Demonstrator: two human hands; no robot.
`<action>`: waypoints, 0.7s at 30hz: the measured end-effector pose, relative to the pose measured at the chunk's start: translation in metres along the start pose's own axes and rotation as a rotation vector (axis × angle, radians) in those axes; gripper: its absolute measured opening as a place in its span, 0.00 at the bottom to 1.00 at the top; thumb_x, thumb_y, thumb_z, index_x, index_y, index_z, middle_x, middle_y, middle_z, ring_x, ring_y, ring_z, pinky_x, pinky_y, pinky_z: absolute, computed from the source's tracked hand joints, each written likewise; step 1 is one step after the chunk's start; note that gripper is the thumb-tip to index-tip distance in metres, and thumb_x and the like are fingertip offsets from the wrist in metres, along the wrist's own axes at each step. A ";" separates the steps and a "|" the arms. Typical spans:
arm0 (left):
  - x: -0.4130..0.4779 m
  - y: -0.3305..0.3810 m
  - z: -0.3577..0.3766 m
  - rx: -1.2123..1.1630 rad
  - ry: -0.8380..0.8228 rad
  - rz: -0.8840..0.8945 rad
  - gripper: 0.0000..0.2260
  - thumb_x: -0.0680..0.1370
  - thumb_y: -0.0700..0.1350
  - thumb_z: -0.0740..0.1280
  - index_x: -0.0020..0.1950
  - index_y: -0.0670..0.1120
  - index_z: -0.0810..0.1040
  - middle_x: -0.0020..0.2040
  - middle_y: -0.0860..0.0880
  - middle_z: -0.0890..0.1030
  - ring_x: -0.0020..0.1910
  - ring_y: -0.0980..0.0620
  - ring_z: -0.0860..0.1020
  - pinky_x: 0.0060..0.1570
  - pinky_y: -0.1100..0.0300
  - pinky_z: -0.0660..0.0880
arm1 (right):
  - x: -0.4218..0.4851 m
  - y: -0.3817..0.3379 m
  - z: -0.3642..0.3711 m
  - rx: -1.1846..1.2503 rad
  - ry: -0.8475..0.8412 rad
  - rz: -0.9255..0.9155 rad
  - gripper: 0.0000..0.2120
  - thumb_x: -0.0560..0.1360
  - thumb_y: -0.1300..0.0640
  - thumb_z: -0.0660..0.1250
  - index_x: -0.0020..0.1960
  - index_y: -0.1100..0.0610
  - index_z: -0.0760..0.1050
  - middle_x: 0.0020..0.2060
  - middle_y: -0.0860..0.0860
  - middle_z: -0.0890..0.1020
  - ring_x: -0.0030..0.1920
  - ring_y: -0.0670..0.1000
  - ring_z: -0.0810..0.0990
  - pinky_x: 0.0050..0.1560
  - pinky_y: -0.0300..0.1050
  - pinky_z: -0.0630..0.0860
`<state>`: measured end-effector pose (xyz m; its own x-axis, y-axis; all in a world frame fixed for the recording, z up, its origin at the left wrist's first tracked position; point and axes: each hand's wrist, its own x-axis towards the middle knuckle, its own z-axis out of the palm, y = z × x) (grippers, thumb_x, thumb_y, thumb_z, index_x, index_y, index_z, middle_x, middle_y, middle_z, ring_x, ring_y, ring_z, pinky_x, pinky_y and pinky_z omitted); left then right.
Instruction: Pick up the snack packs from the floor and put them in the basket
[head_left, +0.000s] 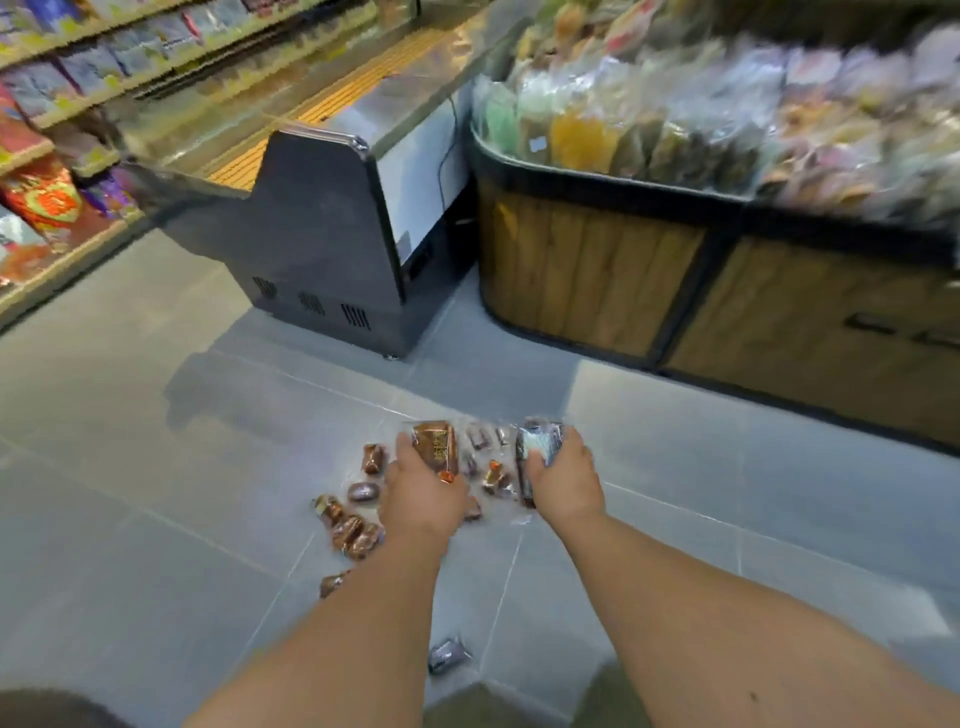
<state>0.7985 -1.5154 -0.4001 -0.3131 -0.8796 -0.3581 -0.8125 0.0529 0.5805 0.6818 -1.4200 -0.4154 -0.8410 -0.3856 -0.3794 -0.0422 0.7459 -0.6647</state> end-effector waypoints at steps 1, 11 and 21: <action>-0.005 0.015 0.013 0.005 -0.019 0.046 0.37 0.70 0.49 0.70 0.75 0.47 0.55 0.66 0.43 0.71 0.64 0.40 0.71 0.62 0.48 0.70 | 0.004 0.013 -0.016 0.023 0.031 0.028 0.26 0.78 0.52 0.61 0.73 0.57 0.60 0.66 0.60 0.70 0.64 0.61 0.72 0.63 0.52 0.69; -0.114 0.162 0.187 0.165 -0.217 0.345 0.37 0.70 0.48 0.69 0.75 0.48 0.55 0.65 0.42 0.71 0.61 0.40 0.72 0.60 0.48 0.71 | 0.031 0.176 -0.209 0.186 0.286 0.256 0.23 0.78 0.52 0.61 0.71 0.57 0.63 0.63 0.58 0.72 0.62 0.60 0.73 0.62 0.54 0.70; -0.245 0.297 0.349 0.243 -0.372 0.522 0.38 0.73 0.50 0.69 0.76 0.48 0.51 0.64 0.43 0.71 0.61 0.40 0.72 0.61 0.47 0.69 | 0.037 0.338 -0.386 0.258 0.504 0.442 0.28 0.79 0.50 0.59 0.75 0.57 0.55 0.68 0.57 0.68 0.67 0.59 0.69 0.65 0.56 0.68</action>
<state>0.4617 -1.1193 -0.3955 -0.8067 -0.4913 -0.3283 -0.5827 0.5692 0.5800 0.4284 -0.9731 -0.4058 -0.8994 0.2666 -0.3464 0.4362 0.5981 -0.6723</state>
